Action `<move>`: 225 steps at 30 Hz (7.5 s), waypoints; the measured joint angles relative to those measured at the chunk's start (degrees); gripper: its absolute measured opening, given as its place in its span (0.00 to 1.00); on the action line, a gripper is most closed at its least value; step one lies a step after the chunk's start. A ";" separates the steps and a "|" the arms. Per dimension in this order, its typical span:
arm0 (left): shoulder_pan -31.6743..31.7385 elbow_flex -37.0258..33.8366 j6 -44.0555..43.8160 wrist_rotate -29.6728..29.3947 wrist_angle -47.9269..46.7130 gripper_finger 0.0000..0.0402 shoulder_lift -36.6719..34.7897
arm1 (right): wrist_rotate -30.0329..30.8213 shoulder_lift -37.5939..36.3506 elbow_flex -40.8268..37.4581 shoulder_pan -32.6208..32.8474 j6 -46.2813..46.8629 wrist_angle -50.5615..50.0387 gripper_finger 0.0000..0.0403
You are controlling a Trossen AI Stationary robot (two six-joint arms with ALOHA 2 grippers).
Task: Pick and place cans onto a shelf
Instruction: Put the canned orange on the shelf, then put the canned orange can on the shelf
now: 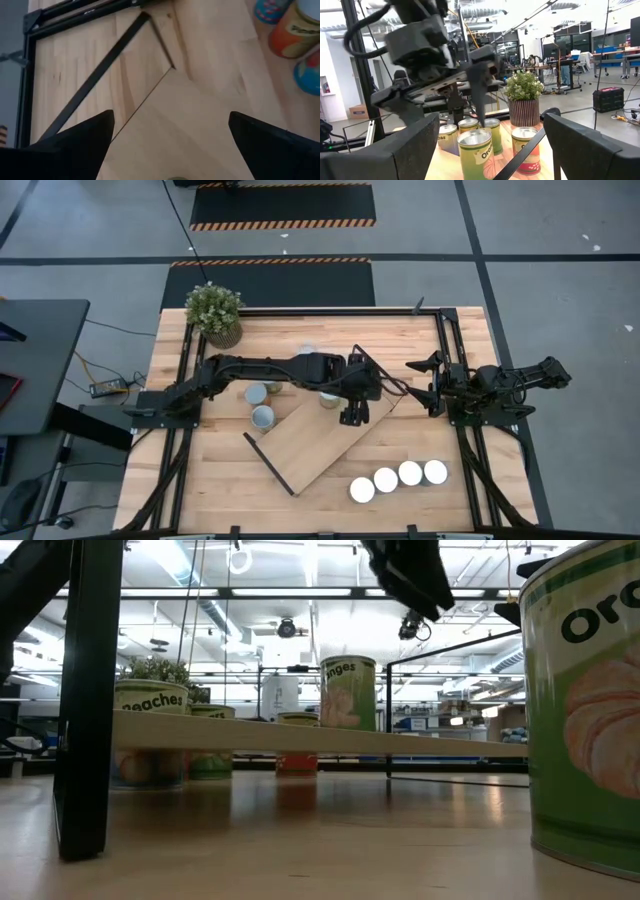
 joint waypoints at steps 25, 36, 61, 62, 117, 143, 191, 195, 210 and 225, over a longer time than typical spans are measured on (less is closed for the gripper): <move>-11.37 -8.53 -8.26 -13.96 -1.78 1.00 -8.05 | -0.02 0.00 -0.01 -0.01 0.01 0.46 0.91; -12.61 -22.01 -9.72 -15.36 13.79 1.00 -12.89 | -0.02 0.02 -0.07 0.00 0.05 2.30 0.91; -13.06 -73.89 -9.43 -24.77 69.33 1.00 -43.78 | 0.04 27.70 15.47 -2.07 -6.33 6.69 0.91; -13.10 -75.20 -9.34 -24.85 70.73 1.00 -44.49 | 0.02 29.79 16.69 -2.36 -6.64 6.61 0.91; -19.09 -110.75 -3.88 -28.59 94.47 1.00 -79.10 | 2.66 103.25 82.11 -6.18 -4.46 -47.23 0.91; -19.07 -110.75 -4.55 -28.53 93.01 1.00 -79.03 | 18.11 100.44 84.78 -2.16 1.14 -60.78 0.91; -18.91 -110.73 -8.01 -29.30 89.71 1.00 -79.01 | -10.32 100.27 84.74 7.79 12.05 -55.28 0.91; -18.90 -110.73 -7.84 -29.62 89.77 1.00 -79.01 | -9.66 102.10 84.69 12.13 16.57 -54.77 0.91; -18.90 -110.71 -9.59 -29.61 90.58 1.00 -79.03 | -7.08 109.88 87.84 19.73 36.57 -55.57 0.91; -18.98 -110.71 -11.50 -29.60 88.85 1.00 -79.03 | -10.89 125.34 111.04 22.02 42.72 -81.42 0.91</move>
